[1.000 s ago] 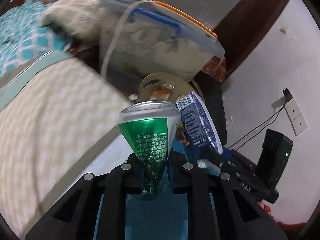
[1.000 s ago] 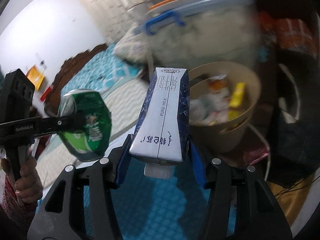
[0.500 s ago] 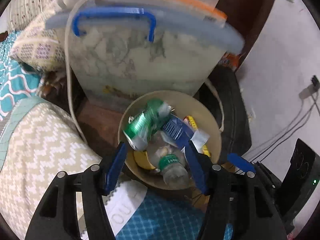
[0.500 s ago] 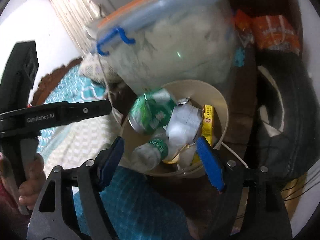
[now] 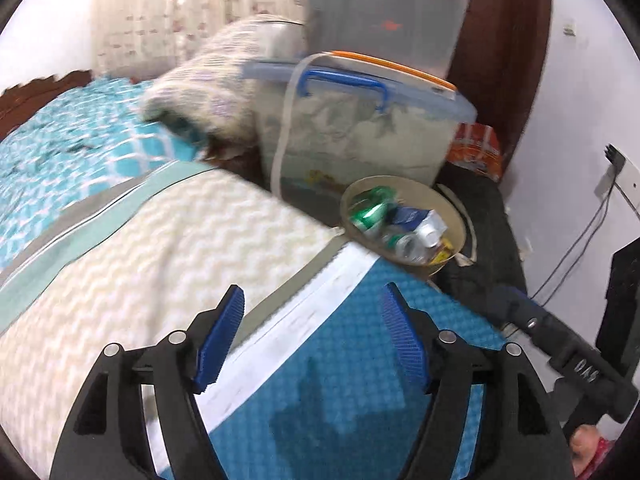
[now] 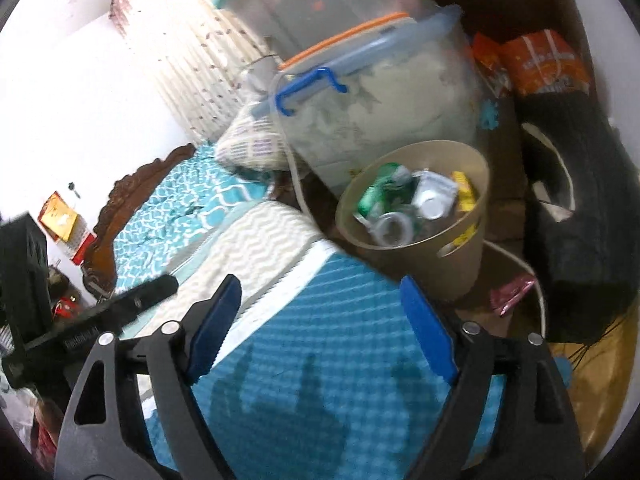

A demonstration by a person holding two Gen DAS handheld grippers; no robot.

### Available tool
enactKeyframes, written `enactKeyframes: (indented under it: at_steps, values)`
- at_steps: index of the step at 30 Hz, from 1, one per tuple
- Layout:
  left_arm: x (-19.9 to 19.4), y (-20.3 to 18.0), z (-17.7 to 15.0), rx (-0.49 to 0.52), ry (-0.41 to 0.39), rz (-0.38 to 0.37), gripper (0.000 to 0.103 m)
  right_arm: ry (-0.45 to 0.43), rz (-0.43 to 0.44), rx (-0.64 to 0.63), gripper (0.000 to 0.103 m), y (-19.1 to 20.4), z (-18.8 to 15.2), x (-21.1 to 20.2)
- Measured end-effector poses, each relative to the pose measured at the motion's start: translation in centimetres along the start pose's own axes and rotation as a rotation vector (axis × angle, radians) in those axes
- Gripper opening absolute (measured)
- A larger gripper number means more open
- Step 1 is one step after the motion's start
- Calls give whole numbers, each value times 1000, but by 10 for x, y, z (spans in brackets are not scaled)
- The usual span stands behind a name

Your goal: Collect trash

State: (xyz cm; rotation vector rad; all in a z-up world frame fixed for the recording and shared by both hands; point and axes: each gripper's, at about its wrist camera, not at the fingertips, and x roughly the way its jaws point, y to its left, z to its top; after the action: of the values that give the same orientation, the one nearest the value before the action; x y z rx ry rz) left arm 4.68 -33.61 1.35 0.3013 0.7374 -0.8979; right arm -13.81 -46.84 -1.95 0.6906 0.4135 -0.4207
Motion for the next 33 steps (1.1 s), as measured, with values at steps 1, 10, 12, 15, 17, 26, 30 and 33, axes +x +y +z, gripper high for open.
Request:
enactKeyframes:
  at_steps: [1, 10, 12, 15, 17, 26, 30, 33]
  values:
    - [-10, 7, -8, -23, -9, 15, 70, -2, 4, -5, 86, 6, -2, -2]
    - [-83, 51, -54, -127, -80, 150, 92, -1, 19, -26, 97, 58, -26, -29]
    - [-98, 57, -61, -141, -94, 172, 94, -7, 17, -36, 99, 69, -31, -36]
    - [-113, 62, -67, -148, -104, 211, 94, -20, 6, -59, 99, 86, -37, -47]
    - [-124, 65, -73, -144, -116, 252, 94, -32, -5, -75, 99, 94, -41, -53]
    - [-149, 73, -89, -171, -116, 200, 94, -68, -38, -118, 100, 122, -54, -76]
    - [-154, 75, -93, -186, -105, 210, 94, -75, -43, -134, 100, 131, -58, -83]
    - [-159, 76, -97, -186, -96, 212, 94, -76, -40, -149, 100, 136, -61, -87]
